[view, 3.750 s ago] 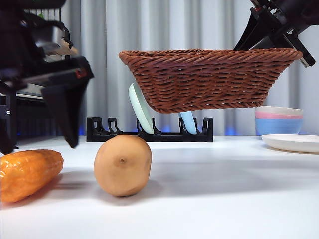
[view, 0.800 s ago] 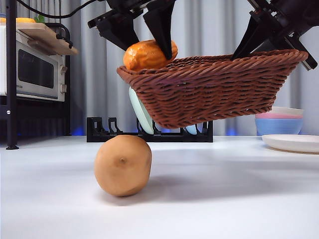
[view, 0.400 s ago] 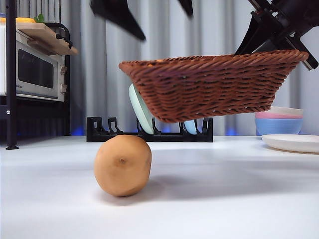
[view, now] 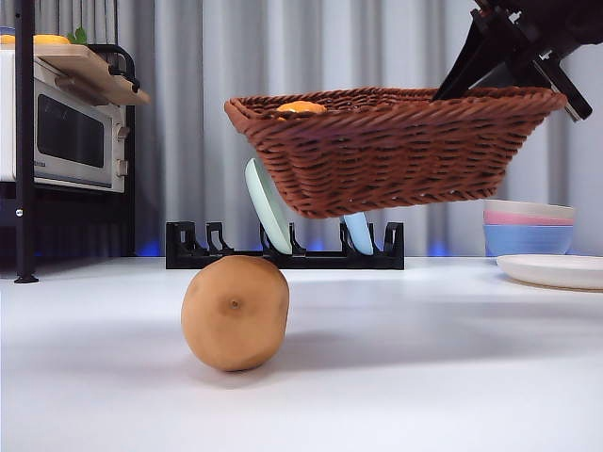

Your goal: Pick up the basket,pick up the corn from the table,pick up the potato from the table,pick up the cucumber from the table,put all items into the basket

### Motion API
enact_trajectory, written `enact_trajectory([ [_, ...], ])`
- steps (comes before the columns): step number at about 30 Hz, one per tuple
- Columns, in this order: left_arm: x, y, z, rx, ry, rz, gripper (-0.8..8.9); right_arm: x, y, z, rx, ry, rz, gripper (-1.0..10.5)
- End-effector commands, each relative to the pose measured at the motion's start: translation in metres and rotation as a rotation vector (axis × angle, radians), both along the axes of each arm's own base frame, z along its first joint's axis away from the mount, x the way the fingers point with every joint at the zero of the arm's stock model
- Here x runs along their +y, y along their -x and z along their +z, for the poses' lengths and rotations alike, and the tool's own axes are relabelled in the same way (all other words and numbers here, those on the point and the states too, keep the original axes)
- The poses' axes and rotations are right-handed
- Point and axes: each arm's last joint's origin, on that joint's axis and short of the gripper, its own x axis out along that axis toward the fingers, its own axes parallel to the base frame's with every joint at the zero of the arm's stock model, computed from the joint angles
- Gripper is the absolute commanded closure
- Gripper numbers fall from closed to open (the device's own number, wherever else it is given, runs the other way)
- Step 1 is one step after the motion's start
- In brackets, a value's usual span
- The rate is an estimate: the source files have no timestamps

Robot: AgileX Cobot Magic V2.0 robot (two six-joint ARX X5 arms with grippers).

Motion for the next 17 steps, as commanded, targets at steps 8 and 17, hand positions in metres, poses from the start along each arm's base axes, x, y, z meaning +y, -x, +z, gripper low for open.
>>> enact_trajectory([
  [8, -0.025, 0.035, -0.055, -0.036, -0.093, 0.195, 2.48, -0.017, -0.01, 0.032, -0.103, -0.038, -0.064, 9.6],
  [17, -0.035, 0.016, -0.119, 0.021, -0.03, 0.237, 2.49, -0.044, -0.014, 0.042, -0.13, -0.04, -0.157, 9.6],
])
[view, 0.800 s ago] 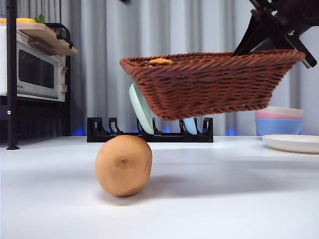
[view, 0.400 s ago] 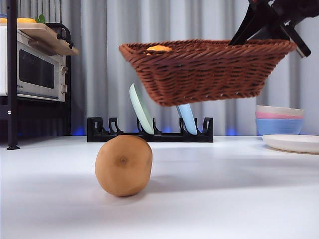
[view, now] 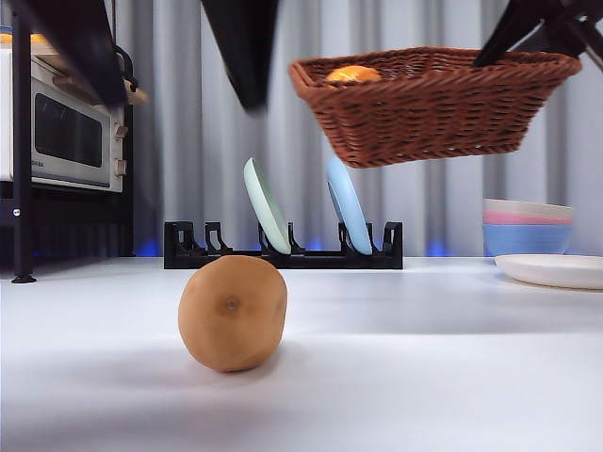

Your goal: Pick up the basket,pick up the corn from the table,pick up the potato from the table,pick up the cucumber from the table,put all items into the basket

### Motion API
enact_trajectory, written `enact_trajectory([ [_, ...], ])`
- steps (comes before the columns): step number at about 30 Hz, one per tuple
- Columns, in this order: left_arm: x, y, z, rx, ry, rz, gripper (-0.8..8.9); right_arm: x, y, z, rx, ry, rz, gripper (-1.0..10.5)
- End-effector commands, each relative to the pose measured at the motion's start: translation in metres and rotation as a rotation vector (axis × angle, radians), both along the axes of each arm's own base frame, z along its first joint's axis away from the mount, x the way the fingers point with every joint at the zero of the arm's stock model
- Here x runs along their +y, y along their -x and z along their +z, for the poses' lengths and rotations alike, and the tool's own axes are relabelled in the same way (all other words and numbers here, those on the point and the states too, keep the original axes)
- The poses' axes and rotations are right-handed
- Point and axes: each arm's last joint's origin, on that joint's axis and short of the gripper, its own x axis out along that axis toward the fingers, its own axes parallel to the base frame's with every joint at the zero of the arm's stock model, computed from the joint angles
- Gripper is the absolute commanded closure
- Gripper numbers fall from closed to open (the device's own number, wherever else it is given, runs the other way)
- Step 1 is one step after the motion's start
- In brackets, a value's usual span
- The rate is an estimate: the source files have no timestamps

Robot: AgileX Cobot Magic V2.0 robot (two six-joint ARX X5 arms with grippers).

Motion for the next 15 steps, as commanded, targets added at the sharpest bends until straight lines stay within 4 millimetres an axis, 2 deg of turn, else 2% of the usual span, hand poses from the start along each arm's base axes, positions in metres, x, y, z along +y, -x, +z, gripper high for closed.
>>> enact_trajectory([
  [1, -0.001, -0.014, -0.013, 0.024, 0.045, 0.025, 2.49, -0.004, 0.001, 0.009, -0.036, -0.016, -0.011, 9.6],
  [10, 0.011, -0.065, -0.022, 0.114, 0.151, 0.044, 2.49, -0.013, 0.002, 0.008, -0.019, -0.025, -0.021, 9.6],
  [15, 0.019, -0.086, -0.028, 0.158, 0.19, 0.059, 2.49, -0.015, 0.001, 0.008, -0.019, -0.025, -0.03, 9.6],
])
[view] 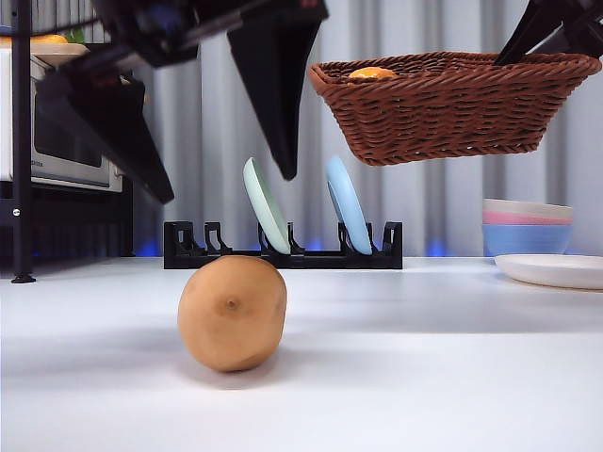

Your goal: Pick up the basket,pick up the corn from the table,pick up the potato from the table,pick up the cucumber from the table,put all items into the basket

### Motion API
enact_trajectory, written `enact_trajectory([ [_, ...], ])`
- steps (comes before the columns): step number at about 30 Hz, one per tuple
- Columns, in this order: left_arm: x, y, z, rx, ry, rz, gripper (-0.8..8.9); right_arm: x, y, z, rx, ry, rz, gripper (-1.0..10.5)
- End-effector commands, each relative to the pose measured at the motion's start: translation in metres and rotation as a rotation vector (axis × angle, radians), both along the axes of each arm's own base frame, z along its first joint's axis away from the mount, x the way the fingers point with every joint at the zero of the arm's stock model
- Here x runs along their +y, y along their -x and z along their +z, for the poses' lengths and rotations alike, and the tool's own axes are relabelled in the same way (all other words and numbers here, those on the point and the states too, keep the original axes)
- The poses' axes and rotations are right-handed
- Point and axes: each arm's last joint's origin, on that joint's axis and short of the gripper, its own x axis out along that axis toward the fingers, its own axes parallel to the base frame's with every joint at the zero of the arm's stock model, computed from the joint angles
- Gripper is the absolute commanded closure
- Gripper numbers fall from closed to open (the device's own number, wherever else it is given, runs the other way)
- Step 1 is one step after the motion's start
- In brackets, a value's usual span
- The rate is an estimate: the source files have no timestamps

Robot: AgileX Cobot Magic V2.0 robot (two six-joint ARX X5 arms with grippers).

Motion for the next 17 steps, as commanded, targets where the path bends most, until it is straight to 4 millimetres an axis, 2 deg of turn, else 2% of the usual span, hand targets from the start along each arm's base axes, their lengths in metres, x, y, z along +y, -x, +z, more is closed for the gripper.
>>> enact_trajectory([
  [1, 0.003, -0.009, -0.006, 0.018, 0.008, -0.022, 2.49, -0.001, 0.001, 0.009, -0.04, -0.013, 0.002, 9.6],
  [10, 0.001, -0.022, -0.021, 0.084, 0.0, -0.024, 2.49, -0.008, 0.001, 0.009, -0.04, -0.013, -0.024, 9.6],
  [17, -0.009, -0.031, -0.048, 0.15, -0.066, -0.023, 2.48, -0.013, 0.001, 0.009, -0.04, -0.013, -0.042, 9.6],
])
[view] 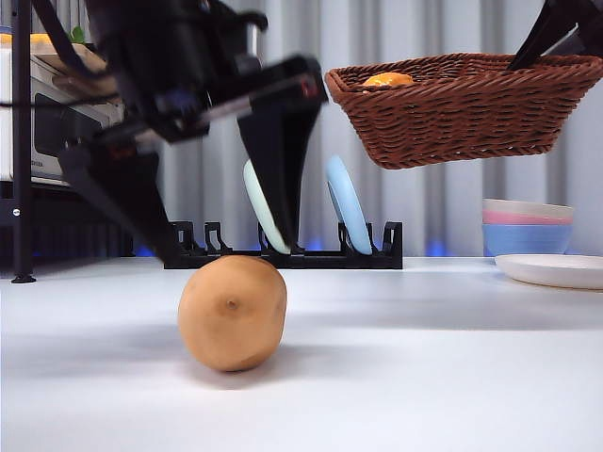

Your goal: Pick up the basket,pick up the corn from the table,pick up the potato from the table,pick up the cucumber from the table,put all items into the basket

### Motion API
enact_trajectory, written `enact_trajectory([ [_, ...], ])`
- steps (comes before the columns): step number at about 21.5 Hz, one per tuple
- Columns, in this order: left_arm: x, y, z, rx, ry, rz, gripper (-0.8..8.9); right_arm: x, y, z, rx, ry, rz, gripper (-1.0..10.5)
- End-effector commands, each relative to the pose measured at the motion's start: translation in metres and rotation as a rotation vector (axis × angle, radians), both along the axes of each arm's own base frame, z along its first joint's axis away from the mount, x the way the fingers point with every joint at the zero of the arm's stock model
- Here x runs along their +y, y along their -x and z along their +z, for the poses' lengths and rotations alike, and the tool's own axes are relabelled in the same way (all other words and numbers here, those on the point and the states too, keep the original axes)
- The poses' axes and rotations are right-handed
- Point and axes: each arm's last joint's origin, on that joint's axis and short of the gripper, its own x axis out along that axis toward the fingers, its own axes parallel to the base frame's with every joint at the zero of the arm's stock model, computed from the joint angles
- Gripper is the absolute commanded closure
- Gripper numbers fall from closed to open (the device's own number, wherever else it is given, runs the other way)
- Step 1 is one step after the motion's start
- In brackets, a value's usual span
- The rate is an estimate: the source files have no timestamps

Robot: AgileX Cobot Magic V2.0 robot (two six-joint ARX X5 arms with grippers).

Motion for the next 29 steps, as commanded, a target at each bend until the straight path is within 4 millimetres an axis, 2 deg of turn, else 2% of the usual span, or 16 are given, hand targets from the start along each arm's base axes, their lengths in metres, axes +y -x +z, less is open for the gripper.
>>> enact_trajectory([
  [1, -0.004, -0.004, -0.016, 0.034, -0.038, -0.014, 2.49, -0.001, 0.001, 0.009, -0.039, -0.012, -0.001, 9.6],
  [7, -0.012, -0.009, -0.03, 0.067, -0.021, -0.045, 2.56, -0.001, 0.001, 0.009, -0.037, -0.012, -0.001, 9.6],
  [8, -0.013, -0.01, -0.031, 0.066, -0.023, -0.045, 2.83, -0.001, 0.001, 0.009, -0.037, -0.012, -0.001, 9.6],
  [9, -0.012, -0.01, -0.031, 0.064, -0.025, -0.046, 3.59, -0.001, 0.001, 0.009, -0.036, -0.012, -0.001, 9.6],
  [13, -0.011, -0.009, -0.032, 0.066, -0.046, -0.104, 8.07, -0.001, 0.002, 0.008, -0.032, -0.012, -0.001, 9.6],
  [14, -0.011, -0.008, -0.032, 0.071, -0.054, -0.107, 8.31, -0.001, 0.002, 0.008, -0.032, -0.012, -0.001, 9.6],
  [20, -0.01, -0.007, -0.032, 0.068, -0.062, -0.137, 8.22, -0.001, 0.002, 0.008, -0.032, -0.012, -0.001, 9.6],
  [23, -0.008, -0.003, -0.027, 0.1, -0.042, -0.212, 8.22, -0.001, 0.002, 0.008, -0.026, -0.012, -0.001, 9.6],
  [26, 0.0, 0.009, -0.006, 0.16, 0.033, -0.328, 8.22, -0.001, 0.003, 0.006, -0.008, -0.009, 0.001, 9.6],
  [29, 0.011, 0.029, 0.03, 0.228, 0.21, -0.515, 8.22, 0.0, 0.003, 0.005, 0.003, -0.009, 0.004, 9.6],
])
